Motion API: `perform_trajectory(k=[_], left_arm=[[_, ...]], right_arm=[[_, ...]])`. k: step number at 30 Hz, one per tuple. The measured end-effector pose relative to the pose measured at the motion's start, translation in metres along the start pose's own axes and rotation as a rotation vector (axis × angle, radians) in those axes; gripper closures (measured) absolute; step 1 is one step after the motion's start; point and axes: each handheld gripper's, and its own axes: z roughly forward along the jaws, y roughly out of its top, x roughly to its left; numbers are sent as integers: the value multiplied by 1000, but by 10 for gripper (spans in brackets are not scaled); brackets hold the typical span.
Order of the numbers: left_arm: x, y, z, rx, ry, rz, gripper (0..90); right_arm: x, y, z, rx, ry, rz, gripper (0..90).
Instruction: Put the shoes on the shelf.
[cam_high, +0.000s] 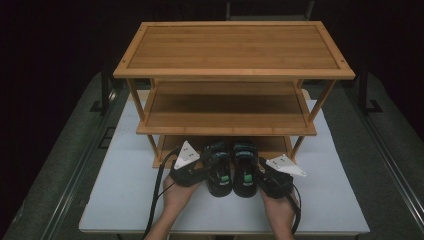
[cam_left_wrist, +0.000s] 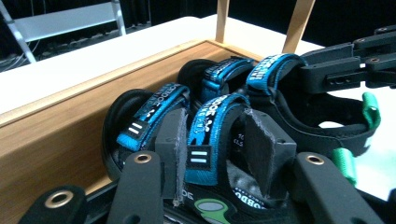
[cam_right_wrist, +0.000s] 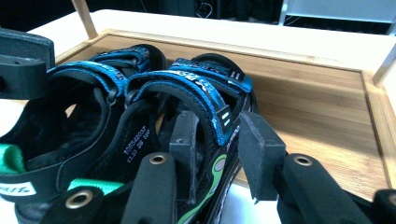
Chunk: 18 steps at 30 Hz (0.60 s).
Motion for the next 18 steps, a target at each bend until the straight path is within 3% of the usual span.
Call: perform_trajectory(k=[11, 18], left_arm=[[-15, -3, -23, -3, -38, 22, 582], [-24, -8, -37, -6, -40, 24, 578]], right_arm=[[0, 3, -19, 3, 53, -50, 644], [1, -2, -34, 12, 101, -65, 639]])
